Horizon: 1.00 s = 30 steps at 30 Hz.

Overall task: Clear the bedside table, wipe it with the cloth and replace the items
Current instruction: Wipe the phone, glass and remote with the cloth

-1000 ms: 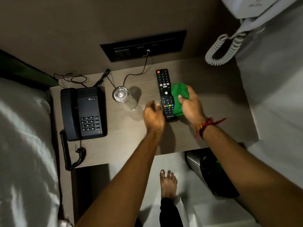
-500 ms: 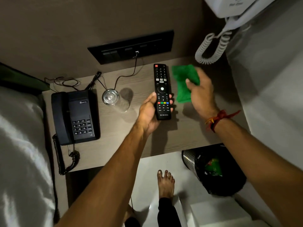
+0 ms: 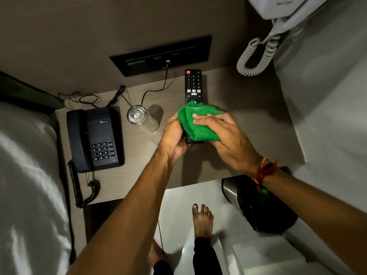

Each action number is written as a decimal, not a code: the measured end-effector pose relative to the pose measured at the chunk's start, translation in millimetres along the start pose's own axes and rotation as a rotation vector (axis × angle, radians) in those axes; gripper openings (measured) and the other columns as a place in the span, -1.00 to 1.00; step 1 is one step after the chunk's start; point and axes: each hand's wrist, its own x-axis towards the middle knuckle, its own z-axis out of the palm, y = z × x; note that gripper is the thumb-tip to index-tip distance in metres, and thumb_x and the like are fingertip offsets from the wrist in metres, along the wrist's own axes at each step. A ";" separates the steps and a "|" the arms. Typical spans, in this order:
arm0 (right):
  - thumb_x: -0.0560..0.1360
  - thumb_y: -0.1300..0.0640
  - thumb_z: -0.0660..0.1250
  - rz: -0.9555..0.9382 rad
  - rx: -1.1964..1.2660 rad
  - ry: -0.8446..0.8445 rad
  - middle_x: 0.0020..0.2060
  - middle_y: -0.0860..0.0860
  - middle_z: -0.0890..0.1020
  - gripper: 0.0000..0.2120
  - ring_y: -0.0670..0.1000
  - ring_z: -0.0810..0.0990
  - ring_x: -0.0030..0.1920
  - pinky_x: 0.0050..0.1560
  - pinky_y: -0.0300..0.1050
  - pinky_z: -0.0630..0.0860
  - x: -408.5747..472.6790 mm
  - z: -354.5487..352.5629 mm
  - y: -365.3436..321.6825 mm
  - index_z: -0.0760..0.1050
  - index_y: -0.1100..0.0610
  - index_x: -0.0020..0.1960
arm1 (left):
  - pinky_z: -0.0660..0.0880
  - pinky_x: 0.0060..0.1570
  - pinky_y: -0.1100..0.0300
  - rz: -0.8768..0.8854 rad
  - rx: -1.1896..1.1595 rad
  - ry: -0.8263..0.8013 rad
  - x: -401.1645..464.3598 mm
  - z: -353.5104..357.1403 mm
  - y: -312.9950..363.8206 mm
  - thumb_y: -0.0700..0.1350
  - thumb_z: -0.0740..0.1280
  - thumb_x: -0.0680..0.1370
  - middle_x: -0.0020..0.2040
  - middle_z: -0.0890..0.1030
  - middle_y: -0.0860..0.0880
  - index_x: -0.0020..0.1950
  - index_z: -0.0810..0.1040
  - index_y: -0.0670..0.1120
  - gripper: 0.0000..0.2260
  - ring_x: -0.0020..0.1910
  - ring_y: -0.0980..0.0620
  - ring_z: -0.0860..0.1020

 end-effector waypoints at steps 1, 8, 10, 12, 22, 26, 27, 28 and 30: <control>0.39 0.42 0.35 0.014 0.037 -0.023 0.37 -0.11 0.54 -0.39 -0.02 0.45 0.23 0.34 -0.25 0.36 -3.8 -3.4 0.1 0.49 0.01 0.37 | 0.63 0.14 -0.14 -0.024 -0.030 0.008 -1.0 -0.4 2.2 0.00 0.21 0.66 0.40 0.50 -0.36 0.49 0.41 -0.29 -0.51 0.25 -0.27 0.58; 0.53 0.46 0.26 0.476 0.946 0.534 -0.06 -0.13 0.71 -0.66 -0.18 0.65 -0.03 0.07 -0.25 0.57 36.8 -41.4 1.7 0.49 0.15 0.21 | 0.62 -0.36 0.15 -0.028 -0.144 -0.021 -9.4 6.1 -3.6 0.05 0.13 0.71 -0.13 0.66 -0.15 0.35 0.43 -0.22 -0.62 -0.30 0.01 0.65; 0.51 0.38 0.29 0.472 0.808 0.590 0.03 -0.03 0.66 -0.66 -0.17 0.63 0.02 0.14 -0.23 0.53 54.2 -43.3 9.0 0.48 0.20 0.26 | 0.58 -0.41 0.18 -0.057 -0.146 -0.048 -16.2 12.6 -8.9 0.03 0.17 0.70 -0.21 0.65 -0.13 0.26 0.45 -0.23 -0.66 -0.36 0.03 0.62; 0.48 0.33 0.30 0.433 0.563 0.522 0.05 -0.07 0.65 -0.63 -0.25 0.60 0.03 0.12 -0.33 0.48 63.1 -37.0 10.4 0.50 0.08 0.24 | 0.54 -0.43 0.21 -0.109 -0.155 -0.095 -20.2 16.5 -16.8 0.04 0.17 0.70 -0.22 0.61 -0.11 0.16 0.49 -0.20 -0.69 -0.38 0.04 0.59; 0.43 0.36 0.30 0.011 0.046 0.047 0.37 -0.05 0.54 -0.49 0.04 0.42 0.38 0.46 -0.09 0.32 -19.4 1.7 -20.8 0.51 0.07 0.35 | 0.62 -0.22 0.15 -0.065 0.042 -0.012 -20.8 -0.5 -22.3 -0.05 0.31 0.60 -0.10 0.66 -0.12 0.16 0.58 -0.10 -0.80 -0.20 -0.02 0.66; 0.48 0.36 0.32 0.495 0.889 0.248 -0.03 -0.13 0.71 -0.64 -0.15 0.66 0.00 0.08 -0.25 0.56 -34.3 -2.6 -18.4 0.51 0.16 0.26 | 0.65 -0.30 0.11 0.051 0.292 0.206 -8.1 -1.5 -28.8 -0.05 0.23 0.69 -0.16 0.69 -0.13 0.16 0.61 -0.23 -0.72 -0.31 -0.04 0.66; 0.50 0.40 0.31 0.589 0.978 0.326 -0.10 -0.11 0.72 -0.66 -0.14 0.68 -0.09 0.00 -0.23 0.61 -36.4 -6.6 -12.0 0.51 0.22 0.26 | 0.69 -0.19 0.01 0.085 0.371 0.250 -1.7 -0.8 -32.3 -0.03 0.21 0.70 -0.10 0.70 -0.15 0.20 0.59 -0.24 -0.69 -0.24 -0.08 0.68; 0.52 0.40 0.30 0.666 1.025 0.377 -0.10 -0.07 0.72 -0.67 -0.10 0.69 -0.11 -0.03 -0.14 0.64 -37.7 -9.3 -5.4 0.52 0.25 0.27 | 0.69 -0.05 -0.11 0.121 0.460 0.294 3.3 -1.5 -34.0 0.00 0.20 0.70 -0.02 0.71 -0.17 0.22 0.58 -0.22 -0.68 -0.14 -0.14 0.70; 0.51 0.34 0.33 0.766 1.075 0.489 -0.07 0.03 0.72 -0.69 0.06 0.71 -0.06 0.05 0.11 0.66 -43.0 -14.5 6.2 0.57 0.20 0.23 | 0.64 0.10 -0.18 0.157 0.682 0.365 11.8 0.0 -37.4 0.04 0.21 0.68 0.09 0.70 -0.18 0.21 0.56 -0.16 -0.69 0.02 -0.20 0.69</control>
